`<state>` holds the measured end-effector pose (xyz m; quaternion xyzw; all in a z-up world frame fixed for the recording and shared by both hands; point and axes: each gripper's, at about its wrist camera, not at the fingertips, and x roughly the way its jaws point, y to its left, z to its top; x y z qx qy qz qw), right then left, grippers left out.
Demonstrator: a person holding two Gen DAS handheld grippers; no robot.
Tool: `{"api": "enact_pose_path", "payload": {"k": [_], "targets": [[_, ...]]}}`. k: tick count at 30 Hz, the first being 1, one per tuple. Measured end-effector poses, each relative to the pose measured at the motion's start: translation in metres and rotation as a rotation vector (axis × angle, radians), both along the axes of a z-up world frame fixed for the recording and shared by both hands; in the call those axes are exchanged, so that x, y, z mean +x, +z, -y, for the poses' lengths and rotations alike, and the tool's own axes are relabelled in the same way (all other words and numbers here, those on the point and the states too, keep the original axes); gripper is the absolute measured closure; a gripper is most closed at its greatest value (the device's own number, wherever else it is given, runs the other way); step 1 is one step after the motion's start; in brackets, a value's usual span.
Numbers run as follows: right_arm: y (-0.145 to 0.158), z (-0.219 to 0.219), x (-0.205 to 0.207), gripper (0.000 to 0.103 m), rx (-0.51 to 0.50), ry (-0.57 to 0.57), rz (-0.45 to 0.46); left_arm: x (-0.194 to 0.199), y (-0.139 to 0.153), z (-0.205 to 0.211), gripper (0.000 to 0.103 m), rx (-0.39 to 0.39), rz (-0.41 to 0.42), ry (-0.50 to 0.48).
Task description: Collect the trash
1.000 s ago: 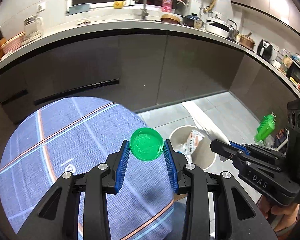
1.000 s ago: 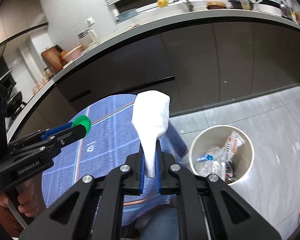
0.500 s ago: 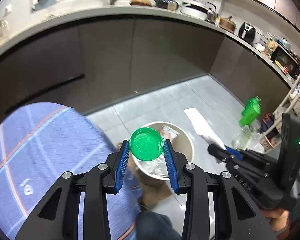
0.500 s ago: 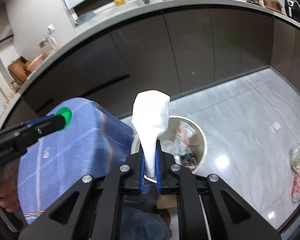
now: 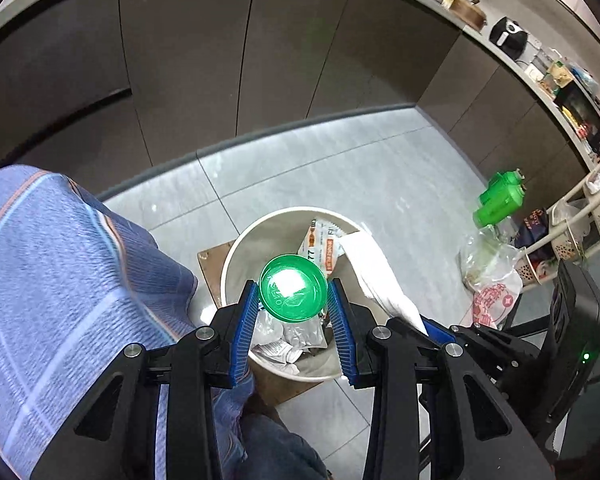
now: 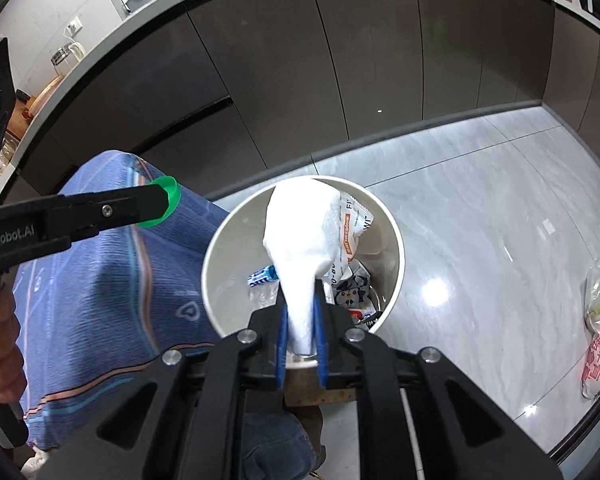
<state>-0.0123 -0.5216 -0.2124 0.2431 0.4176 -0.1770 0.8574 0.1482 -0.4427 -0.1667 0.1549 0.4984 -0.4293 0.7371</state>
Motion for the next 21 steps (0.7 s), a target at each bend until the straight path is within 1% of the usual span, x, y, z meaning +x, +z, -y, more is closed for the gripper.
{"api": "enact_pose_path", "payload": {"k": [1,2,3,4,5,6,7,8,9,10,13,15,21], "targets": [[-0.006,0.003,0.004,0.083,0.002,0.008,-0.005,0.002,-0.006,0.003,0.068,0.003,0.0,0.004],[-0.012,0.005,0.007,0.072,0.007,0.021,-0.014,0.004,-0.01,0.006,0.066,0.004,0.003,0.007],[-0.017,0.006,0.009,0.053,0.011,0.033,-0.024,0.005,-0.013,0.008,0.061,0.006,0.007,0.008],[-0.023,0.005,0.012,0.045,0.009,0.048,-0.036,0.006,-0.016,0.011,0.043,0.007,0.017,0.011],[-0.026,0.003,0.014,0.04,0.003,0.059,-0.04,0.006,-0.018,0.012,0.028,0.006,0.034,0.019],[-0.029,0.002,0.015,0.038,-0.014,0.077,-0.046,0.005,-0.017,0.013,0.026,-0.003,0.071,0.037],[-0.031,0.0,0.014,0.032,-0.03,0.091,-0.05,0.005,-0.017,0.013,0.024,-0.01,0.091,0.04],[-0.032,-0.002,0.013,0.022,-0.044,0.096,-0.051,0.005,-0.017,0.013,0.015,-0.012,0.101,0.038],[-0.032,-0.004,0.011,0.016,-0.056,0.1,-0.044,0.005,-0.017,0.014,0.012,-0.012,0.104,0.036],[-0.032,-0.004,0.011,0.014,-0.059,0.105,-0.037,0.005,-0.016,0.014,0.009,-0.018,0.111,0.037],[-0.031,-0.006,0.009,0.004,-0.064,0.118,-0.035,0.003,-0.015,0.015,0.009,-0.026,0.126,0.041],[-0.029,-0.006,0.01,0.004,-0.074,0.121,-0.042,0.002,-0.014,0.013,0.009,-0.024,0.124,0.04],[-0.021,-0.011,0.012,0.004,-0.095,0.13,-0.05,0.0,-0.001,0.006,0.009,-0.035,0.156,0.06]]}}
